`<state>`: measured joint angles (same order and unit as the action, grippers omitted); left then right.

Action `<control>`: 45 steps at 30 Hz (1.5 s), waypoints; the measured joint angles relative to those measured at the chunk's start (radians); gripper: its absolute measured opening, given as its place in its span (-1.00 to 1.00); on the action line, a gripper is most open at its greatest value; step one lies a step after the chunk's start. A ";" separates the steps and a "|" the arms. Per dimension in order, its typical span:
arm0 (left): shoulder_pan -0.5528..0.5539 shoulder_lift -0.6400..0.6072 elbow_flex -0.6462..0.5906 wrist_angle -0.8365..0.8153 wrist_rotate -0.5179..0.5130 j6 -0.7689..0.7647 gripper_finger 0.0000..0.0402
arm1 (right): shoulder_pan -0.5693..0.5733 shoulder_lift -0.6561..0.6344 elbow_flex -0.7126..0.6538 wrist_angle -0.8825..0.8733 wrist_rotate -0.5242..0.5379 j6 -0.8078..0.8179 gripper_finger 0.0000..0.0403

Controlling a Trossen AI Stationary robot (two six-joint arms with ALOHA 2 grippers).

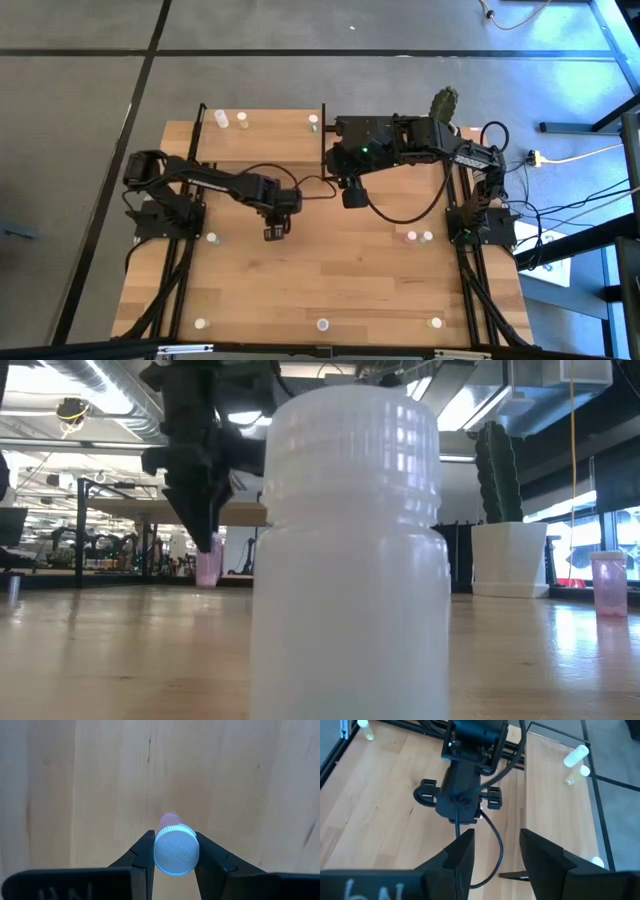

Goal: Pick and place medicine bottles onto shelf by color
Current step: Put the bottom pink pill bottle on the shelf

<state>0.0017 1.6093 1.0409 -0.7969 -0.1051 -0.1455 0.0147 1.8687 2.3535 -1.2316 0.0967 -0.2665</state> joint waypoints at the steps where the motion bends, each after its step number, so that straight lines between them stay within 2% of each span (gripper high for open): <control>1: 0.000 0.008 0.000 0.001 0.000 0.000 -0.56 | 0.000 0.000 0.000 0.000 0.000 0.000 -0.21; 11: 0.000 0.029 0.000 0.007 -0.001 -0.001 -0.55 | 0.000 0.000 0.000 0.000 -0.001 0.000 -0.21; 25: 0.000 0.029 0.000 0.006 -0.016 0.000 -0.33 | 0.000 0.000 0.000 0.000 -0.002 0.000 -0.21; 30: 0.000 0.029 0.000 0.003 -0.071 0.003 -0.28 | 0.000 0.000 0.000 0.000 -0.002 0.000 -0.21; 38: -0.002 0.029 0.000 -0.006 0.021 -0.005 -0.28 | 0.000 0.000 0.000 0.000 -0.002 0.000 -0.21; 45: -0.002 -0.003 0.000 -0.012 0.018 -0.031 -0.28 | 0.000 0.000 0.000 -0.001 -0.002 0.000 -0.21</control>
<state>0.0002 1.6060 1.0409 -0.8085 -0.0872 -0.1764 0.0147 1.8690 2.3535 -1.2324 0.0948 -0.2665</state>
